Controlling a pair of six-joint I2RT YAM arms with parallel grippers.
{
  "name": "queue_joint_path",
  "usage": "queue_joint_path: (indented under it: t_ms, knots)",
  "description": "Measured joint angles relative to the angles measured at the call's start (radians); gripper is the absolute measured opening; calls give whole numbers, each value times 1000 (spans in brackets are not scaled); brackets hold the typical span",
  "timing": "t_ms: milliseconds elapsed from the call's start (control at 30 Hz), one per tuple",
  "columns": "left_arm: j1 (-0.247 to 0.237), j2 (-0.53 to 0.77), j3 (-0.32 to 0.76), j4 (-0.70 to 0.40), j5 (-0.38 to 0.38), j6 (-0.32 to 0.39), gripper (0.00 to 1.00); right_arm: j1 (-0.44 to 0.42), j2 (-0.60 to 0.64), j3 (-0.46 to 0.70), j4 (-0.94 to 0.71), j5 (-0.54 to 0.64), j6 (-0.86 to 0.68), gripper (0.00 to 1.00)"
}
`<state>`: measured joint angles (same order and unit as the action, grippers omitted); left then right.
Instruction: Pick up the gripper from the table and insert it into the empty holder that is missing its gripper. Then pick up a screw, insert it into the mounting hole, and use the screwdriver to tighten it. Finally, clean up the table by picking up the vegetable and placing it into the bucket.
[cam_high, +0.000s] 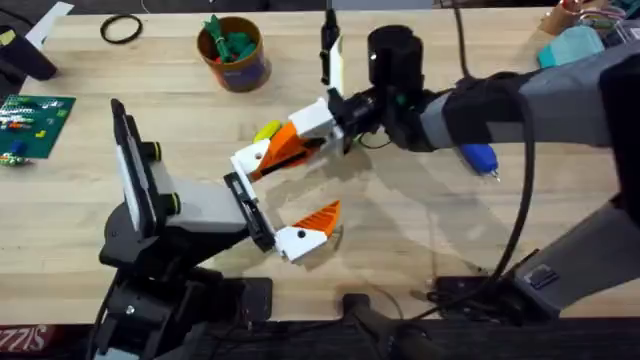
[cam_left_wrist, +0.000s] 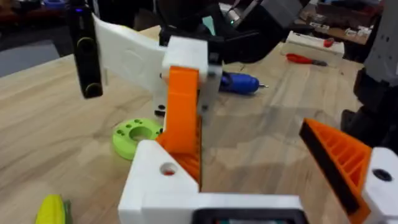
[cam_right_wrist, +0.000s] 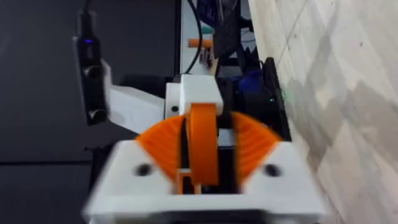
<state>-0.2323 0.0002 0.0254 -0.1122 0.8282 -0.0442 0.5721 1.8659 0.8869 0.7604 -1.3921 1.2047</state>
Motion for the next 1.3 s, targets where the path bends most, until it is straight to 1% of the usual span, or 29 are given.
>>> queue_joint_path:
  t_ms: [67,100,133,167,267,433,667,900,1300]
  knots:
    - [-4,0,0,-1,37,3,987,29,5,0,-2,19,1,682]
    - [-12,0,0,-3,61,5,987,42,7,0,-1,28,1,825]
    - [-19,0,0,-4,79,6,987,52,9,0,-1,34,0,929]
    - [-23,0,0,-5,94,7,987,60,10,0,-1,38,0,977]
    - [-24,0,0,-8,121,10,987,62,11,0,-1,50,1,995]
    - [-24,0,0,-9,139,10,986,47,11,0,-1,61,3,996]
    - [-24,0,0,-10,146,10,986,-4,11,0,-1,59,3,996]
    - [-24,0,0,-10,148,10,986,-57,11,0,-1,-15,3,996]
    - [-24,0,0,-10,148,10,986,-98,11,-13,0,-90,4,997]
